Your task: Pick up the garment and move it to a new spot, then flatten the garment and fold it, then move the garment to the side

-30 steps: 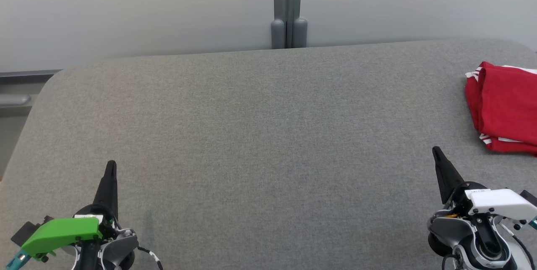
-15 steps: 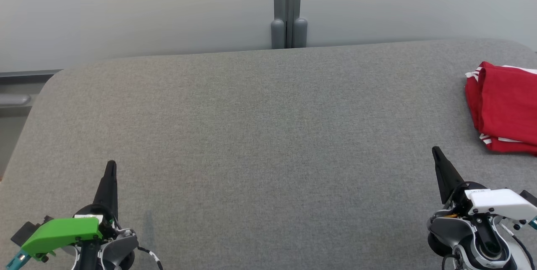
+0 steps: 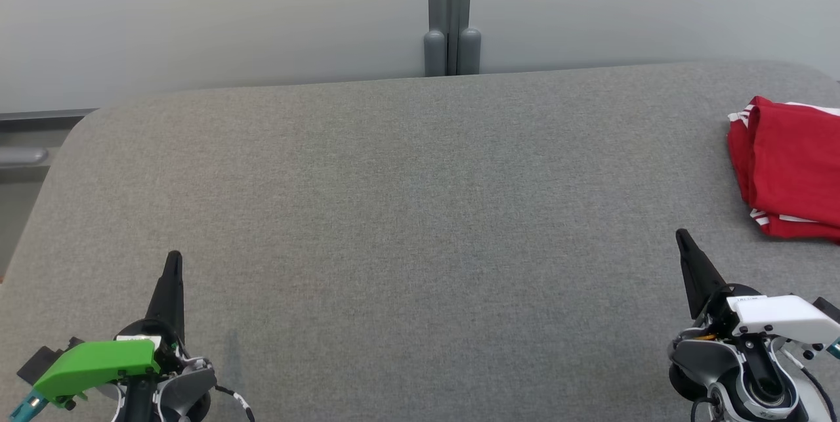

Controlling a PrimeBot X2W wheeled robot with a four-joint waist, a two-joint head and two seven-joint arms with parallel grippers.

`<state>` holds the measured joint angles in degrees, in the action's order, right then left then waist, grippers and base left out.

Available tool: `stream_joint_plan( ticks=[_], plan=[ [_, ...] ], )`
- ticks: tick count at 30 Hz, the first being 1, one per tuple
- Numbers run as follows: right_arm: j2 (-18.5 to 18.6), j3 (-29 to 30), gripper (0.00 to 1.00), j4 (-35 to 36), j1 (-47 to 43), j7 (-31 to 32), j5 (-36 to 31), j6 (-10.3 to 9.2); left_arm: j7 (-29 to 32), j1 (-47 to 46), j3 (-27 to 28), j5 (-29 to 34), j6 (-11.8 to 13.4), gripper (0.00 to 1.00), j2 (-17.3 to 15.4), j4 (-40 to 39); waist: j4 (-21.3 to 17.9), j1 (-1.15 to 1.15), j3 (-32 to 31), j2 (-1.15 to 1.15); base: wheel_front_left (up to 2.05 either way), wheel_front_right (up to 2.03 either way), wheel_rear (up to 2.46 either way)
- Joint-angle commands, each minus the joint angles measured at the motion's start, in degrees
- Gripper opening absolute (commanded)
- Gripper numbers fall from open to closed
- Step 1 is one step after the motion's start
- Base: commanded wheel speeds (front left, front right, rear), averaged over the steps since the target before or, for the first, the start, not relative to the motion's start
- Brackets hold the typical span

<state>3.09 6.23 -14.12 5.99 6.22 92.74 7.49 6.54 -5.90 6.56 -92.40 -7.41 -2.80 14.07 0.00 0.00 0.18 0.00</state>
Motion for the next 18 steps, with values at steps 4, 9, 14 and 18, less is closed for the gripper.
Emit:
stream_joint_plan(
  ticks=[4,9,14,18],
  plan=[
    [0.1,0.11,0.0,0.29,0.33,0.3,-0.14,0.0,0.18,-0.61,0.19,0.0,-0.32,0.0,-0.22,-0.11,0.0,0.0,0.0,0.0,0.0,0.0,0.0],
    [0.07,0.14,0.0,0.29,0.33,0.27,-0.15,0.0,0.19,-0.61,0.19,0.01,-0.32,0.0,-0.22,-0.11,0.0,0.0,0.0,0.0,0.0,0.0,0.0],
    [0.05,0.17,0.0,0.28,0.34,0.31,-0.19,0.0,0.2,-0.61,0.19,0.01,-0.32,0.0,-0.21,-0.1,0.0,0.0,0.0,0.0,0.0,0.0,0.0],
    [0.03,0.19,0.0,0.28,0.34,0.34,-0.22,0.0,0.2,-0.61,0.19,0.02,-0.32,0.0,-0.21,-0.1,0.0,0.0,0.0,0.0,0.0,0.0,0.0]
  ],
)
